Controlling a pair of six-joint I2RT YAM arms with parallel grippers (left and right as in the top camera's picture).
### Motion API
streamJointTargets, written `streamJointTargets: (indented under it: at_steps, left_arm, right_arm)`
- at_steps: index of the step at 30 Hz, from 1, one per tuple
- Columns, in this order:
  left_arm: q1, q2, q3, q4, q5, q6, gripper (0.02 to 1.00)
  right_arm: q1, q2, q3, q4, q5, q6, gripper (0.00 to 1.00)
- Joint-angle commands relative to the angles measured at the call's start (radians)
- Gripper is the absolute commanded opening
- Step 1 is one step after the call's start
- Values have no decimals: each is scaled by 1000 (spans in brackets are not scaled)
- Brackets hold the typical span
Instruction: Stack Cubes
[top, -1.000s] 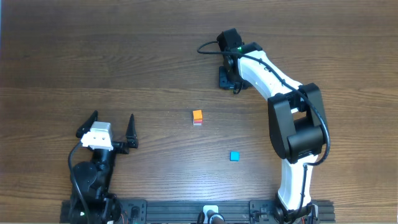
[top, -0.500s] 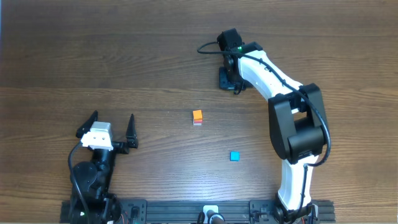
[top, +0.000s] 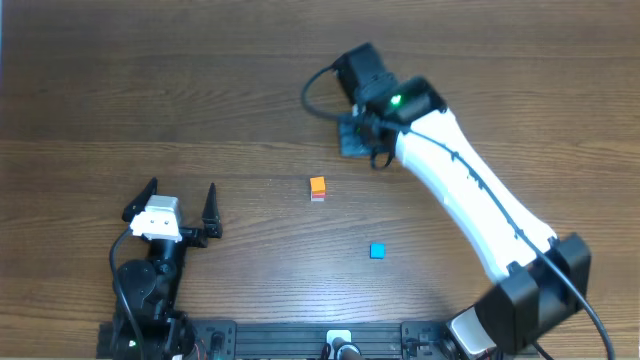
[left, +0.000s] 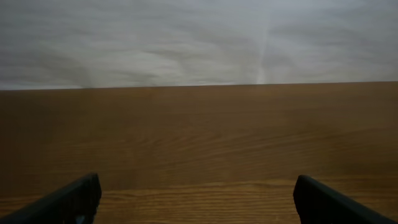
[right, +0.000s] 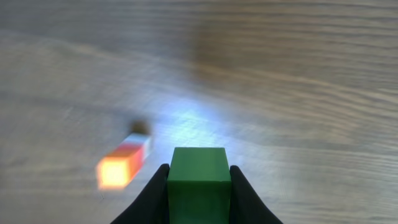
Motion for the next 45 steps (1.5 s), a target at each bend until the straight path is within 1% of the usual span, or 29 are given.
streamJointTargets:
  at_steps: [1, 7, 13, 21, 33, 40, 45]
  left_arm:
    - [5, -5, -5, 0, 10, 14, 1000]
    - [5, -5, -5, 0, 10, 14, 1000]
    - [5, -5, -5, 0, 10, 14, 1000]
    - [5, -5, -5, 0, 10, 14, 1000]
    - [5, -5, -5, 0, 10, 14, 1000]
    - [5, -5, -5, 0, 10, 14, 1000]
    - [5, -5, -5, 0, 10, 14, 1000]
  right_arm:
    - [99, -18, 14, -28, 2, 87, 86]
    - [201, 23, 14, -28, 8, 168, 77]
    - [241, 98, 14, -32, 9, 225, 58]
    - [253, 163, 14, -33, -6, 256, 40]
    - [249, 163, 14, -10, -4, 256, 49]
    - [243, 167, 14, -2, 29, 267, 56]
    - [235, 190, 14, 2, 28, 274, 56]
